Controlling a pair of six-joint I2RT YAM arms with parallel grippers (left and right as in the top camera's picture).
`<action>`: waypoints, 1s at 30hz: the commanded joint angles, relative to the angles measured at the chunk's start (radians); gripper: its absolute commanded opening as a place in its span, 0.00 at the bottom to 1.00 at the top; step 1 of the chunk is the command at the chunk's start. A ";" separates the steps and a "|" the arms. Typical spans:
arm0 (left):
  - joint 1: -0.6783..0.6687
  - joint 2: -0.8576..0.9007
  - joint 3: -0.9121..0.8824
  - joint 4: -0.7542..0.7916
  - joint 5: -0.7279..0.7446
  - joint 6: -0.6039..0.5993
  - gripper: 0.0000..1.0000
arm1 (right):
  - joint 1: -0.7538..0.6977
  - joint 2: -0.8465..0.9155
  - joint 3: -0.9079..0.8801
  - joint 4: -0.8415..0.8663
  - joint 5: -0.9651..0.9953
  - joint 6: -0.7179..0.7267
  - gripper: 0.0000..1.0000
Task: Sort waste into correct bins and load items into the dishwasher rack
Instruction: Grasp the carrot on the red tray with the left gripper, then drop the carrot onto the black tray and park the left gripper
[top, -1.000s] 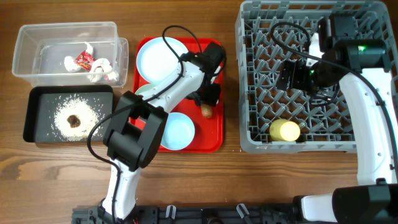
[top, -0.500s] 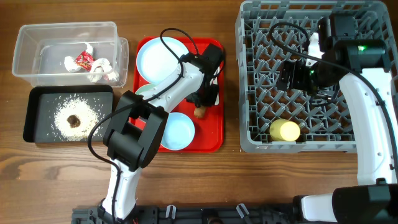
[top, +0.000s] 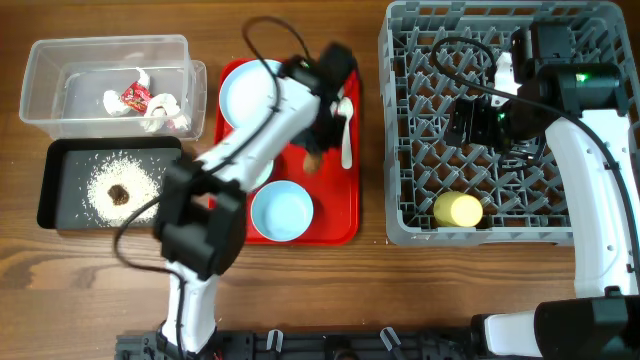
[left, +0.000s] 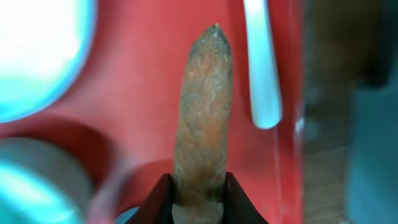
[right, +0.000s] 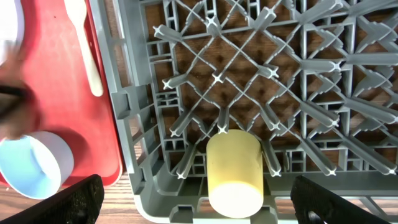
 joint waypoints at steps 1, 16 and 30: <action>0.150 -0.183 0.069 -0.053 -0.016 0.001 0.16 | 0.004 -0.005 0.014 0.006 -0.012 -0.020 0.98; 1.011 -0.290 -0.537 0.286 -0.016 -0.750 0.11 | 0.004 -0.005 0.014 0.125 -0.016 0.036 0.98; 0.941 -0.500 -0.647 0.414 -0.089 -0.693 0.67 | 0.386 0.042 0.014 0.510 -0.196 0.071 0.96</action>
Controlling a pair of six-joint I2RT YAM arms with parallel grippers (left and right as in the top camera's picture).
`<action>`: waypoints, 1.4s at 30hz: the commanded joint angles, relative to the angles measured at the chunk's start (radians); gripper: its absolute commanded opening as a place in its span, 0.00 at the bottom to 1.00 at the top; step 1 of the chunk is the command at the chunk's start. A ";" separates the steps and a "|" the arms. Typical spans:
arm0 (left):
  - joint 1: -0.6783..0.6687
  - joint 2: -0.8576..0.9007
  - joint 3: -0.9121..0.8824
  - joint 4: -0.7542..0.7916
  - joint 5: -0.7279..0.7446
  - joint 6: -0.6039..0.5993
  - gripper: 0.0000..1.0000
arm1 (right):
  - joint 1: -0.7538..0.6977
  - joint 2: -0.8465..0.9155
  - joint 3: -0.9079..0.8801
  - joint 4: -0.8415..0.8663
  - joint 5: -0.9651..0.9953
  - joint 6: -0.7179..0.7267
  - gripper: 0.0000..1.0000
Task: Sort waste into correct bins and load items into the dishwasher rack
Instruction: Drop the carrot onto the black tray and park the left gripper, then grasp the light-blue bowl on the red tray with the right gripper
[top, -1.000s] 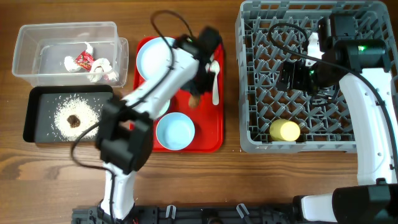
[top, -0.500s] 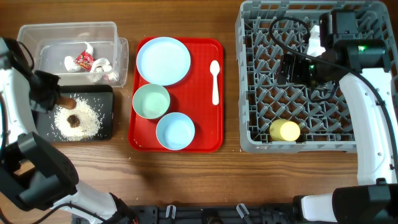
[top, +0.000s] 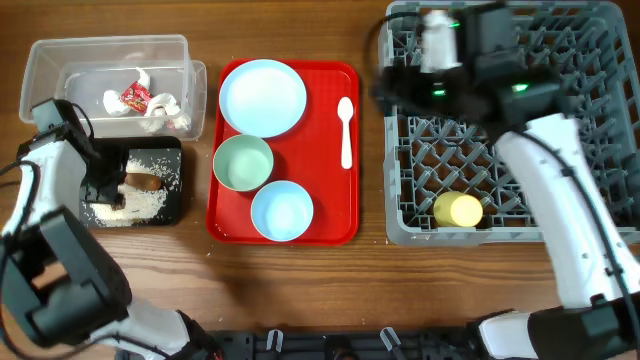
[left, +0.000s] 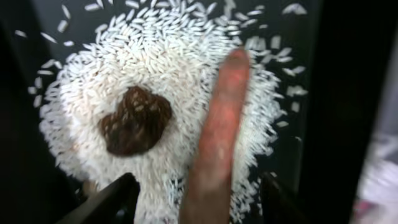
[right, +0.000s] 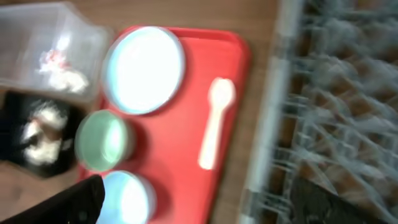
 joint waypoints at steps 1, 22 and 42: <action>-0.072 -0.220 0.031 -0.014 -0.062 0.078 0.70 | 0.161 0.063 0.014 0.068 -0.026 0.055 0.96; -0.181 -0.385 0.030 -0.025 -0.061 0.088 1.00 | 0.368 0.583 0.014 -0.146 -0.155 0.049 0.04; -0.181 -0.385 0.030 -0.025 -0.061 0.088 1.00 | 0.027 0.451 0.018 1.179 1.444 -0.832 0.04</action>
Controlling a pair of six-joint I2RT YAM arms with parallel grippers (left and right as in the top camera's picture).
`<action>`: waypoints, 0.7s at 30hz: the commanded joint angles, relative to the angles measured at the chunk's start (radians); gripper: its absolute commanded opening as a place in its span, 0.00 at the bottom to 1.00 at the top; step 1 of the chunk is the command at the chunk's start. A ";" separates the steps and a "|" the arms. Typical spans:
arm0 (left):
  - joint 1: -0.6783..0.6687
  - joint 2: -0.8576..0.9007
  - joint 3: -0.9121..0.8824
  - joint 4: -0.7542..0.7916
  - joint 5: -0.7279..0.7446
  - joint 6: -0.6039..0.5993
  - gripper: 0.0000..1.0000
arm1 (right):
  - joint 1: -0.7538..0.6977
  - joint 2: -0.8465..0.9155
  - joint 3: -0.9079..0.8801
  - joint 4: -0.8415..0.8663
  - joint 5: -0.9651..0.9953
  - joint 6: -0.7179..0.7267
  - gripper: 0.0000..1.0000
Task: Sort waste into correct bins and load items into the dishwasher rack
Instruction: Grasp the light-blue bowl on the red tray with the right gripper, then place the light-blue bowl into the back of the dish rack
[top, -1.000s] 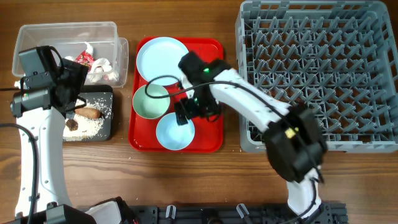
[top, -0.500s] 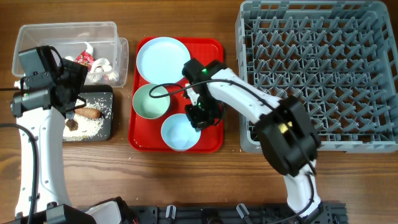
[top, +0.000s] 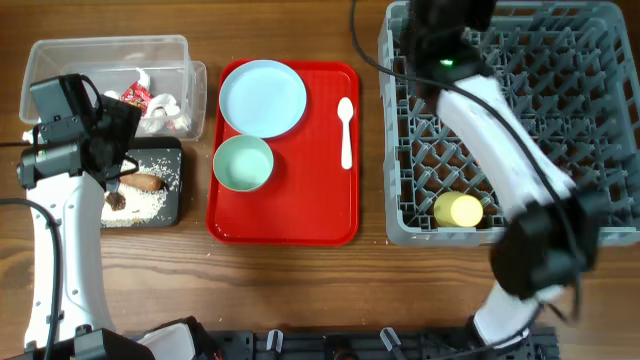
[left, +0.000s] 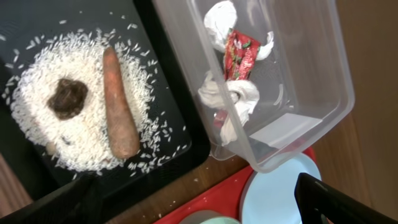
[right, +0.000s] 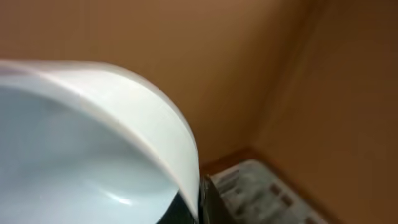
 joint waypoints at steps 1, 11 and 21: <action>-0.002 -0.009 0.006 0.003 -0.010 0.013 1.00 | -0.005 0.200 -0.004 0.200 0.137 -0.569 0.04; -0.002 -0.009 0.006 0.003 -0.010 0.013 1.00 | 0.014 0.387 -0.004 0.165 0.168 -0.600 0.04; -0.002 -0.009 0.006 0.003 -0.009 0.013 1.00 | 0.112 0.383 -0.004 0.215 0.226 -0.607 1.00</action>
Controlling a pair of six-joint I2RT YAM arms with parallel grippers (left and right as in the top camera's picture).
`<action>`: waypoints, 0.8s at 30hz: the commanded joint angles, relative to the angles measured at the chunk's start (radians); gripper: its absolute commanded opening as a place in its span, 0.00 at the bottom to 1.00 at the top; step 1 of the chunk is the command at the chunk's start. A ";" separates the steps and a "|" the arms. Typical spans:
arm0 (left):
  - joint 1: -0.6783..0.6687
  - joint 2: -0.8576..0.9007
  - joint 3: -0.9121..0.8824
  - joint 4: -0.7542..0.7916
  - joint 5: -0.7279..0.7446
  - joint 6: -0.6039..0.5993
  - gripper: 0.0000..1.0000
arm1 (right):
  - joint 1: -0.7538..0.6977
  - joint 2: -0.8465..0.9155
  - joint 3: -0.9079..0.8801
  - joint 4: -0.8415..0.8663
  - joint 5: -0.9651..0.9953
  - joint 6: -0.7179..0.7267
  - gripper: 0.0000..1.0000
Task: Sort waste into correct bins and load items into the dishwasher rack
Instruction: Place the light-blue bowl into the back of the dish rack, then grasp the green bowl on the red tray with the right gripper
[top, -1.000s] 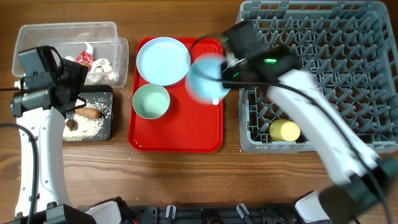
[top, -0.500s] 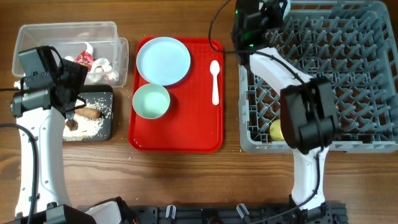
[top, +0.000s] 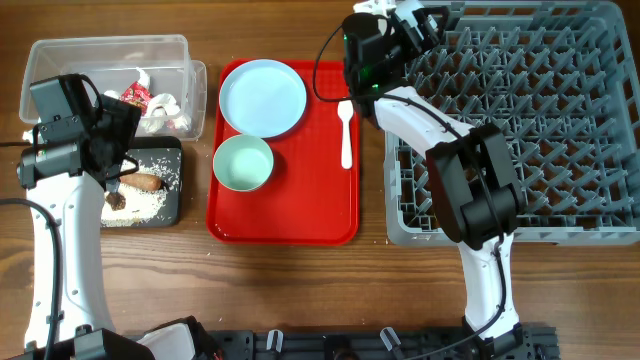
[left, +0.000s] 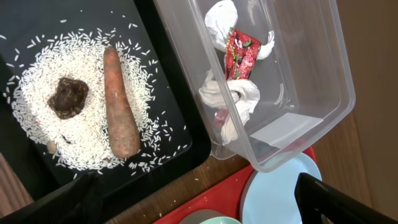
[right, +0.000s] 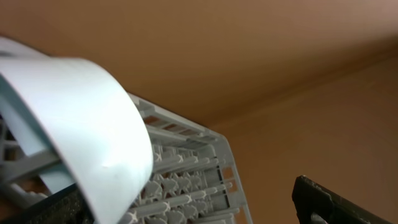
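My right gripper (top: 405, 30) is at the far left corner of the grey dishwasher rack (top: 560, 120). It is open (right: 186, 211), its fingers wide apart. A pale blue bowl (right: 81, 124) stands tilted on the rack's pegs beside its left finger. My left gripper (top: 118, 165) hangs open (left: 199, 205) above the black tray (top: 170, 205). In that tray a carrot (left: 121, 106) and a brown lump (left: 67, 98) lie on spilled rice. The red tray (top: 300, 215) holds a blue plate (top: 262, 97), a green bowl (top: 243, 163) and a white spoon (top: 346, 130).
A clear plastic bin (top: 60, 70) with crumpled paper and a red wrapper (left: 239, 53) stands behind the black tray. The right arm stretches across the rack's left half and hides part of it.
My right gripper has opened and let go of the pale blue bowl, which now rests on the rack's pegs. The yellow cup in the rack no longer shows. The left arm has not moved.
My left gripper first held the carrot over the red tray while the right one hung over the rack. Then the carrot lay on the rice, released. Later the blue bowl had left the red tray and was in my right gripper; now it sits in the rack.
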 joint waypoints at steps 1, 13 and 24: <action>-0.002 -0.009 0.006 0.003 -0.010 0.012 1.00 | 0.011 0.017 0.001 0.069 0.028 -0.029 1.00; -0.002 -0.009 0.006 0.003 -0.010 0.012 1.00 | 0.077 -0.042 0.001 0.230 -0.048 -0.179 1.00; -0.002 -0.009 0.006 0.003 -0.010 0.012 1.00 | 0.220 -0.137 0.001 -0.240 -0.484 0.524 1.00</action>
